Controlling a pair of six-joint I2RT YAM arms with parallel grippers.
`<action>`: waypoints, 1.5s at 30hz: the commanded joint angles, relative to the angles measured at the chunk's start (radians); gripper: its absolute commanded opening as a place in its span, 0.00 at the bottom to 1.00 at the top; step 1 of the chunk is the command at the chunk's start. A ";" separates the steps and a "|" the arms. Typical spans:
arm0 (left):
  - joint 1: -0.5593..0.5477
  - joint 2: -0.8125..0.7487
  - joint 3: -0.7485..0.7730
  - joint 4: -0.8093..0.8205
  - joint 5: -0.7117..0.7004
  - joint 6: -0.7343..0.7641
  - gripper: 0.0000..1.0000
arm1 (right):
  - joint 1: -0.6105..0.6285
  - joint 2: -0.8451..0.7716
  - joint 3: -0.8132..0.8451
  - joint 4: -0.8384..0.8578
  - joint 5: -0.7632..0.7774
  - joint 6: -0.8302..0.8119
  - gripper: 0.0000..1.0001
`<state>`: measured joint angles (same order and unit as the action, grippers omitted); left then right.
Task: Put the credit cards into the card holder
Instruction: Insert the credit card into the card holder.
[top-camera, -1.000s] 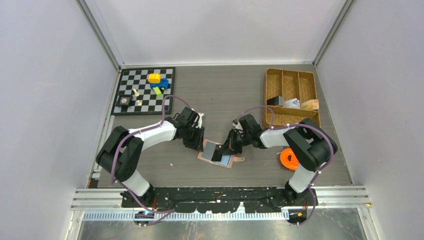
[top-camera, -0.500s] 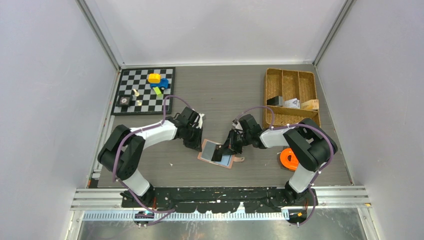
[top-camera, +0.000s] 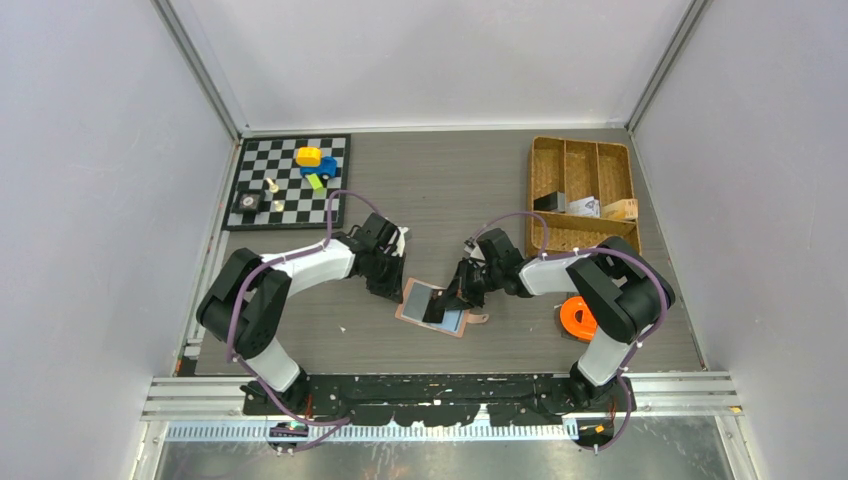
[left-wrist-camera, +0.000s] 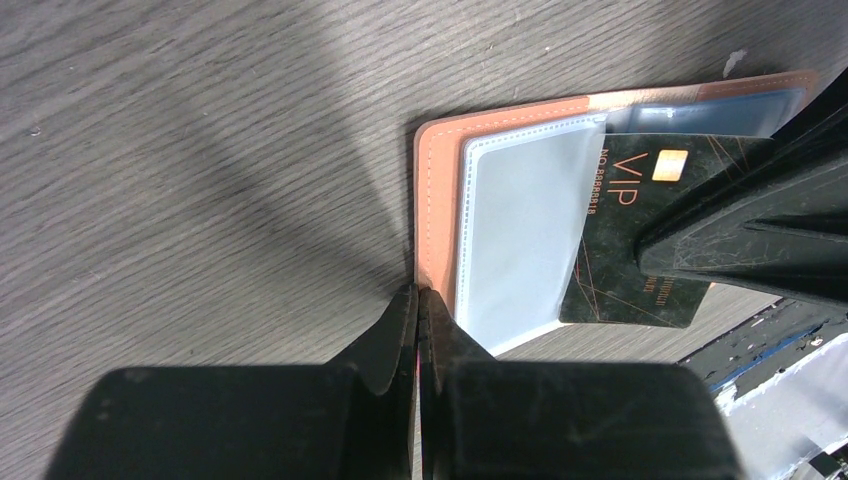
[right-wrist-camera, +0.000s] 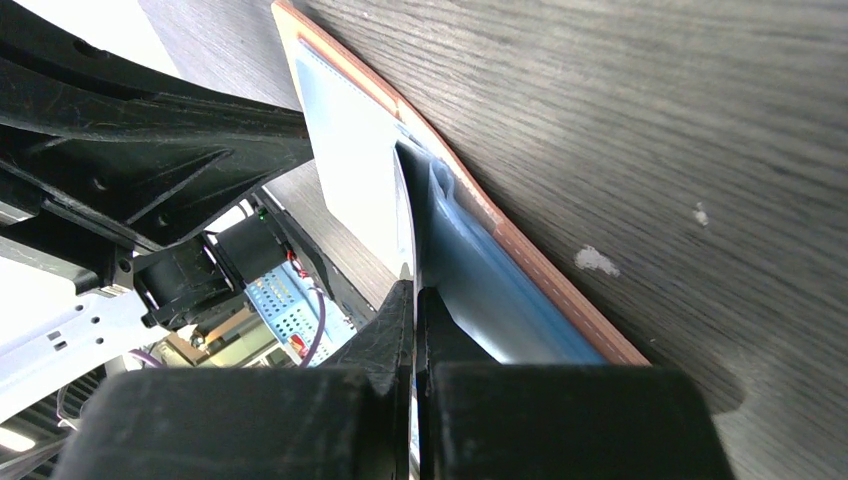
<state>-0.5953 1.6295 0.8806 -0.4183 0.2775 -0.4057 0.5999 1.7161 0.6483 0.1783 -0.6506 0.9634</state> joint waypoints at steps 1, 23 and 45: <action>-0.002 0.019 0.021 -0.006 0.014 0.020 0.00 | 0.019 0.039 0.006 -0.055 0.129 -0.011 0.00; -0.002 0.014 0.026 -0.021 -0.002 0.024 0.00 | 0.020 0.026 -0.019 -0.089 0.188 -0.019 0.01; -0.003 0.007 0.027 -0.029 -0.012 0.027 0.00 | 0.014 -0.023 -0.013 -0.168 0.203 -0.069 0.00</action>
<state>-0.5953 1.6321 0.8852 -0.4248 0.2771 -0.4004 0.6144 1.6924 0.6533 0.1448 -0.5831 0.9440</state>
